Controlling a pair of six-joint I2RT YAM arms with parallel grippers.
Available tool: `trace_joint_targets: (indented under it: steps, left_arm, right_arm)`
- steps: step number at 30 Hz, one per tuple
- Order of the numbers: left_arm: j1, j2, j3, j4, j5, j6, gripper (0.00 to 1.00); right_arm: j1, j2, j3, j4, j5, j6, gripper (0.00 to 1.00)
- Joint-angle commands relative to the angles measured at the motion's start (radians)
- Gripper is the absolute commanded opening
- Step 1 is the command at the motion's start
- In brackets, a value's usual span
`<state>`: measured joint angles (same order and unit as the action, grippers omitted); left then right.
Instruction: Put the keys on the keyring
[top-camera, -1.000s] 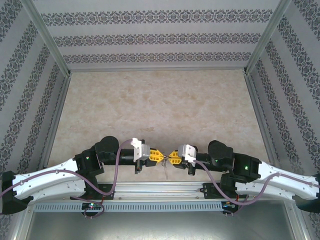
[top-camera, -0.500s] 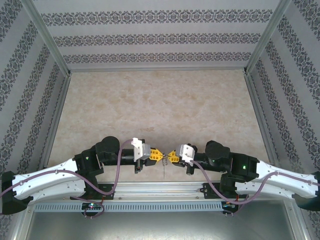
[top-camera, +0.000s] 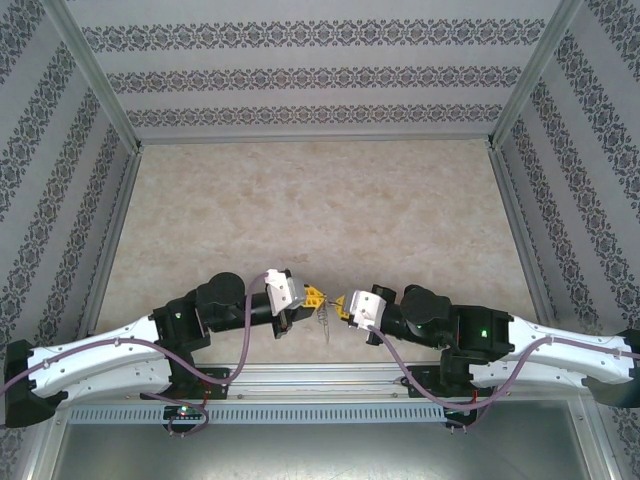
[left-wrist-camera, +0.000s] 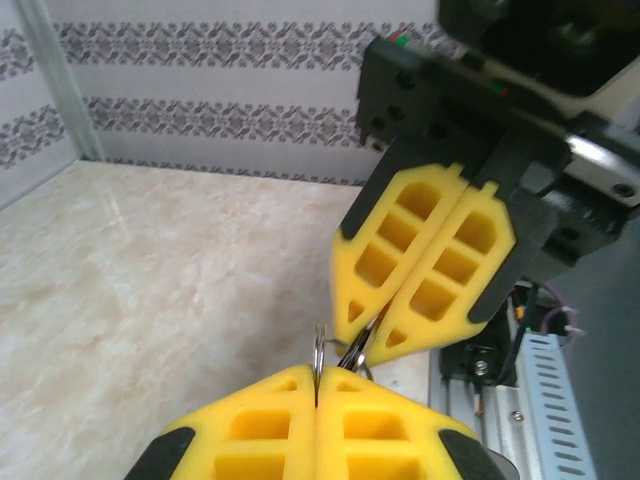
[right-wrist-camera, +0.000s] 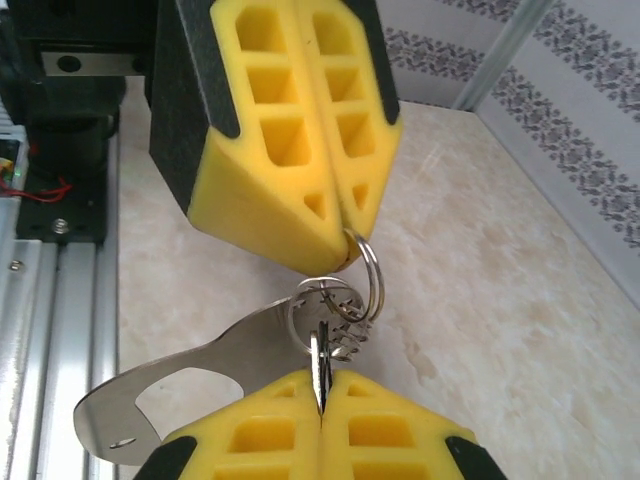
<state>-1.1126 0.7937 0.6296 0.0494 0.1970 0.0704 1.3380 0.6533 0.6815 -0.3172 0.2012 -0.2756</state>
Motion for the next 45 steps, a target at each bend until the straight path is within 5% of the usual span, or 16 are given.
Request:
trace_joint_targets:
  steps: [1, 11, 21, 33, 45]
  left_arm:
    - [0.005, 0.000, -0.024, 0.002, -0.056, 0.007, 0.07]
    - [0.010, -0.011, -0.064, 0.031, -0.078, -0.013, 0.40]
    - [0.025, -0.068, -0.146, 0.056, -0.302, -0.060, 0.62]
    - [0.074, -0.177, -0.208, -0.059, -0.486, -0.165, 0.70]
    - [0.084, -0.116, -0.211, -0.007, -0.505, -0.185, 0.71]
  right_arm:
    - [0.007, -0.009, 0.043, -0.018, 0.075, -0.024, 0.00]
    - [-0.086, 0.045, 0.094, -0.093, 0.103, 0.026, 0.00]
    - [-0.183, 0.201, 0.182, -0.127, 0.053, 0.038, 0.00]
    - [-0.380, 0.461, 0.266, -0.030, -0.137, 0.097, 0.00]
    - [-0.509, 0.729, 0.364, 0.061, -0.317, 0.144, 0.00]
